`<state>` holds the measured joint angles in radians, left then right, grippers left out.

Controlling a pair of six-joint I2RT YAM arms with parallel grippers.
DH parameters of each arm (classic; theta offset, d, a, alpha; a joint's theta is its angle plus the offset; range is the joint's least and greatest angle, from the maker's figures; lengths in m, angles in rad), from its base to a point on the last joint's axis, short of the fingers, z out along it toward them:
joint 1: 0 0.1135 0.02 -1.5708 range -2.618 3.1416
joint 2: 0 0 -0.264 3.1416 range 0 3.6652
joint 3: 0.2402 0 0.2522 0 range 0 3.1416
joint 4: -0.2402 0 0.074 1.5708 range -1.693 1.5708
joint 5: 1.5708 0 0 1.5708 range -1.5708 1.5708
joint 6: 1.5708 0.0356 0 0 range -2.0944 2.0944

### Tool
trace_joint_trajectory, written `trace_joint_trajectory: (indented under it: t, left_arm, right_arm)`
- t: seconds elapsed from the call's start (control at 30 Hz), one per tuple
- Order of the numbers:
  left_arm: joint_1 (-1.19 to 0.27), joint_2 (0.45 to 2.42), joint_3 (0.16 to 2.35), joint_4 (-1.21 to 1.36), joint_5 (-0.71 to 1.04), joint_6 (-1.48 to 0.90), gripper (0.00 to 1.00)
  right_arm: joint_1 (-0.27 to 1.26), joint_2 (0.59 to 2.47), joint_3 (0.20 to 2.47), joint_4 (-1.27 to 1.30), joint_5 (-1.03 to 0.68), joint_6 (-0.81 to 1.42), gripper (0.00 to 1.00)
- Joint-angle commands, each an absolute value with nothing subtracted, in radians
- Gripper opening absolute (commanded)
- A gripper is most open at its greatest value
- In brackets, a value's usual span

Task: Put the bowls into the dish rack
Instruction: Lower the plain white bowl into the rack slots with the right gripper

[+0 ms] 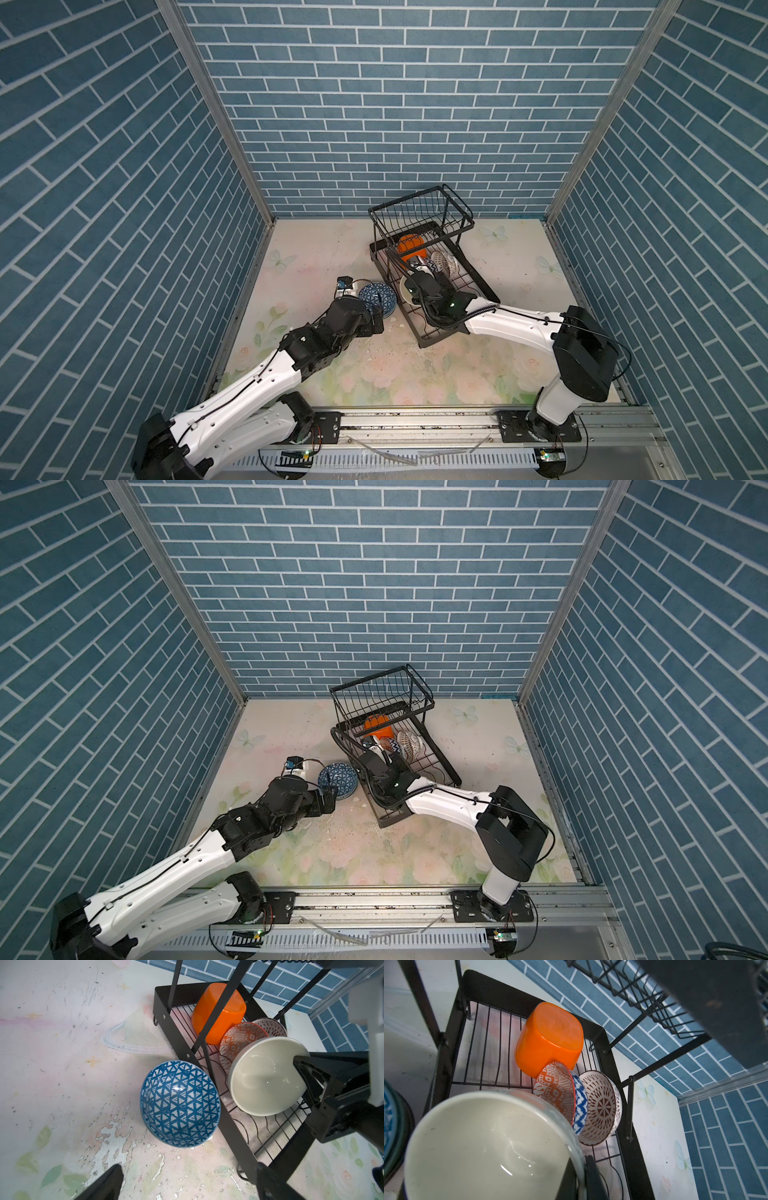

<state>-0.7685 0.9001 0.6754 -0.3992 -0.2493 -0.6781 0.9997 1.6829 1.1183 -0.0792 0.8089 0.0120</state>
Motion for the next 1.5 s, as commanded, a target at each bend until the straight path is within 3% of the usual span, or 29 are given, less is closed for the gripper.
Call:
trace_joint_trajectory:
  t: [0.0,0.23,1.47]
  left_arm:
    - [-0.759,0.882,0.659,-0.424,-0.276,-0.682,1.0]
    - [-0.752,0.876,0.652,-0.426,-0.28,-0.683,1.0]
    - [-0.734,0.915,0.652,-0.413,-0.267,-0.683,1.0]
  right_arm:
    - [1.013,1.718,1.19,0.085,0.881,-0.116,0.0]
    - [1.026,1.808,1.197,0.276,0.99,-0.298,0.0]
    - [1.01,2.057,1.229,0.911,1.055,-0.928,0.0]
